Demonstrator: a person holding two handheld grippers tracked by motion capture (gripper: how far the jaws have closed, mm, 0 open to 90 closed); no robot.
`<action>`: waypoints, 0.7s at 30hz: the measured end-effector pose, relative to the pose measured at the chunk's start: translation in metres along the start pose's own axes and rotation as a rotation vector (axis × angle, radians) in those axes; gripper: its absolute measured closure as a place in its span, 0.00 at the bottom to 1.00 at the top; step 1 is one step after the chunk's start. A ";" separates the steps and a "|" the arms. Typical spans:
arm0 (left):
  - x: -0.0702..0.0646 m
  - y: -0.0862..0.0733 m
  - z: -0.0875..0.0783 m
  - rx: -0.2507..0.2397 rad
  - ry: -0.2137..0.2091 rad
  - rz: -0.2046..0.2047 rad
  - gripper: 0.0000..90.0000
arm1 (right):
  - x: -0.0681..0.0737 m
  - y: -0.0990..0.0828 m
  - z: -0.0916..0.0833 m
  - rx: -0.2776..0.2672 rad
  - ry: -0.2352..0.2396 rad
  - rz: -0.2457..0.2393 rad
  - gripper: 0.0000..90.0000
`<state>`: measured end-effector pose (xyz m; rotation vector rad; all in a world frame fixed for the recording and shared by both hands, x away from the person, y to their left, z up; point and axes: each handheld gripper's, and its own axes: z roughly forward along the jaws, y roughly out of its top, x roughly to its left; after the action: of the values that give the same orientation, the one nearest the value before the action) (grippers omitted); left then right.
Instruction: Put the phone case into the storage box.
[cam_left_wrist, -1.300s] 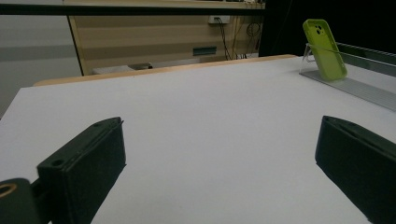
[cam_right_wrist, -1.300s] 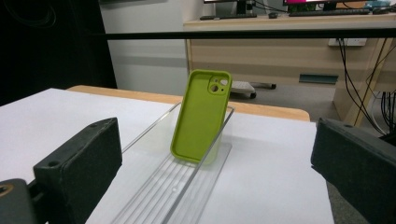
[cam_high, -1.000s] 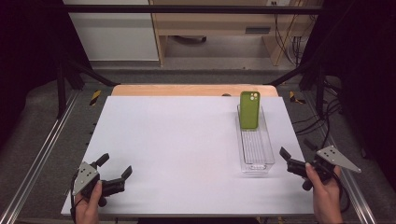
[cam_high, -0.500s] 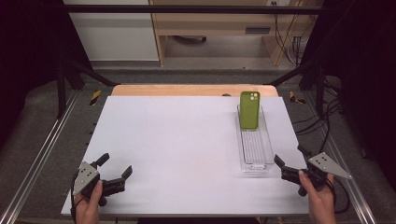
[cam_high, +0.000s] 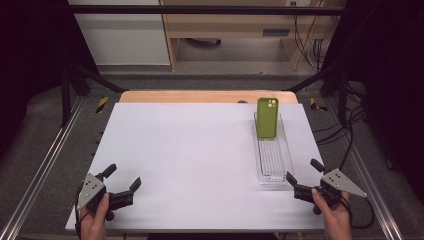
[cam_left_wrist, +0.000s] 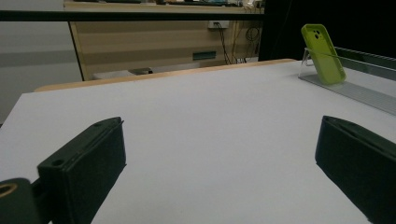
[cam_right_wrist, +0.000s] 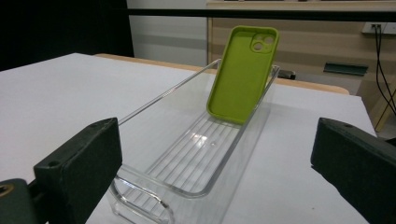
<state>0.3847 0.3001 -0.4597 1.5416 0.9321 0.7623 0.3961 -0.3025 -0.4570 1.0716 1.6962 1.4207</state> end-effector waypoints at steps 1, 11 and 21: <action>0.000 0.000 0.000 0.000 0.000 0.000 0.01 | 0.001 -0.001 0.001 0.000 0.004 -0.003 0.03; 0.000 0.000 0.000 -0.003 0.001 0.001 0.01 | 0.008 -0.006 0.003 -0.011 0.024 -0.010 0.03; 0.002 0.001 0.000 -0.026 -0.005 -0.009 0.02 | 0.016 -0.009 0.011 -0.057 0.051 -0.007 0.02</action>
<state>0.3856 0.3021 -0.4591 1.5150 0.9218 0.7605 0.3969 -0.2841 -0.4678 1.0059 1.6829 1.4947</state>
